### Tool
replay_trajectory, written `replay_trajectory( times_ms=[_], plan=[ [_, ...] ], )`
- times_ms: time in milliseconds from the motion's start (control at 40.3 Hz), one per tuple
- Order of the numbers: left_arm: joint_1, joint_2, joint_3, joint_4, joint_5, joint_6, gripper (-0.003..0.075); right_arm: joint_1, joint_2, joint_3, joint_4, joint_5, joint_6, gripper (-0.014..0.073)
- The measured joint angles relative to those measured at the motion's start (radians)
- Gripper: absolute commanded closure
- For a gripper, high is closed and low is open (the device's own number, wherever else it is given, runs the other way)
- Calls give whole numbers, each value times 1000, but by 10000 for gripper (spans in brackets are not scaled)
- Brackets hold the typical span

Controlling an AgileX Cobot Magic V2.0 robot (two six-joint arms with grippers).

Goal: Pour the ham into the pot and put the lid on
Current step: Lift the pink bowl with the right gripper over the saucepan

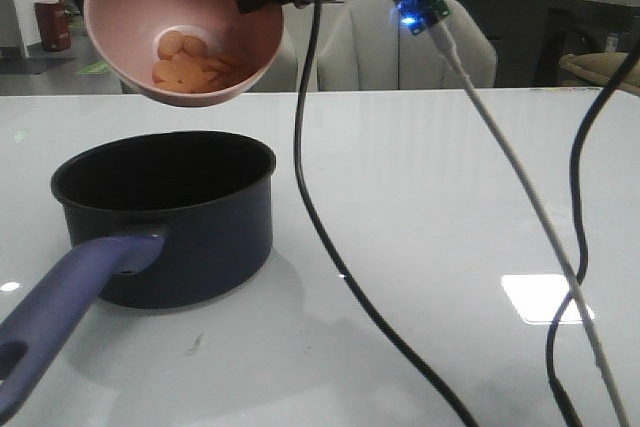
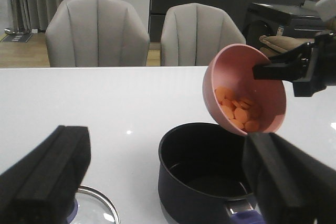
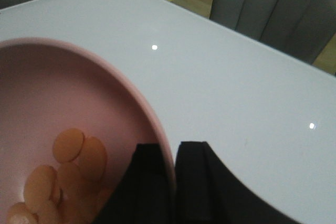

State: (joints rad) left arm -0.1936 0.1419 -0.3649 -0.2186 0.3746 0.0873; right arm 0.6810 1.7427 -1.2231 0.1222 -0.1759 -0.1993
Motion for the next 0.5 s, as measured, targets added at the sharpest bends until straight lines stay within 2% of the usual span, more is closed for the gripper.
replay_trajectory(
  times_ms=[248, 496],
  plan=[
    [0, 0, 0, 0, 0, 0, 82, 46, 74, 0, 75, -240, -267, 456],
    [0, 0, 0, 0, 0, 0, 82, 111, 138, 39, 216, -527, -620, 456]
  ],
)
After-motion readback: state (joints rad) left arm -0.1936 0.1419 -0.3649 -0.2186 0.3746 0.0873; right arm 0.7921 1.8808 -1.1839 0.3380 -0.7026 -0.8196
